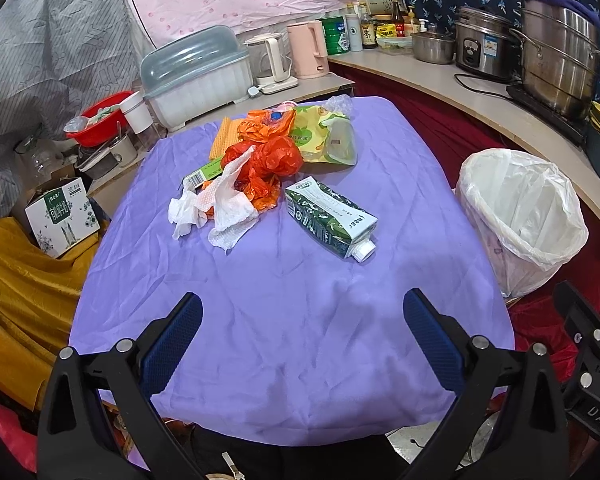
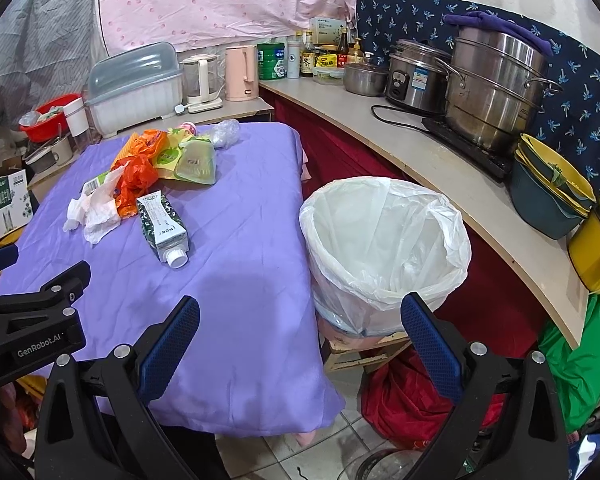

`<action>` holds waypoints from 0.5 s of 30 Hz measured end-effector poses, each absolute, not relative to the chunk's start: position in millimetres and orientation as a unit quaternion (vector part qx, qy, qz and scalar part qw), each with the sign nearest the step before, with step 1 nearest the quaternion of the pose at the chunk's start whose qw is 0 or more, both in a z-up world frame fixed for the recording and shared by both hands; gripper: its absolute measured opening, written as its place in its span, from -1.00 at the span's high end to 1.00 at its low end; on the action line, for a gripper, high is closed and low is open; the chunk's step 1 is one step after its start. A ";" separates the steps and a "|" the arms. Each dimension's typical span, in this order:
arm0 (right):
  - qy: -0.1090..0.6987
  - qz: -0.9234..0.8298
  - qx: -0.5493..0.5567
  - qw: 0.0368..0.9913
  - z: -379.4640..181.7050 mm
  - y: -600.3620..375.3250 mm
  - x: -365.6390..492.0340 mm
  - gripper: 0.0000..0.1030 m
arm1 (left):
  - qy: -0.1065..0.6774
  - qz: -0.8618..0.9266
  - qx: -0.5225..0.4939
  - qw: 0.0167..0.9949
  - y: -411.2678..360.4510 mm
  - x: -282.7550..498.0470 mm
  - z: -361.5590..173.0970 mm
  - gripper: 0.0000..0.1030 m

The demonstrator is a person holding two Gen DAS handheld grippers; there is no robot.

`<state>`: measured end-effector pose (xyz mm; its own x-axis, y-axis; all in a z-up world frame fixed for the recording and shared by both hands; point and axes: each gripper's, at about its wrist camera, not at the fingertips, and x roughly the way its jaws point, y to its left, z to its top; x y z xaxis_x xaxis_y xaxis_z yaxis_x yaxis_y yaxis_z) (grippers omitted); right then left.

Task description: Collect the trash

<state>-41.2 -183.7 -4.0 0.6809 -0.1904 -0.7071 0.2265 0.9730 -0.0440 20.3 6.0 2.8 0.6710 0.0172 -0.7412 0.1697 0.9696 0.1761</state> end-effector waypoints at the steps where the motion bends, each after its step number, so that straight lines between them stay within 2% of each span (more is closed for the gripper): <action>1: 0.383 -0.114 0.024 0.916 -3.9 -183.7 -41.3 -0.87 | 0.403 -0.042 0.116 0.907 5.4 20.5 2.8 -0.86; 15: 0.380 -0.115 0.027 0.918 -2.0 -189.7 -42.2 -0.87 | 0.401 -0.043 0.115 0.908 3.7 18.6 4.9 -0.86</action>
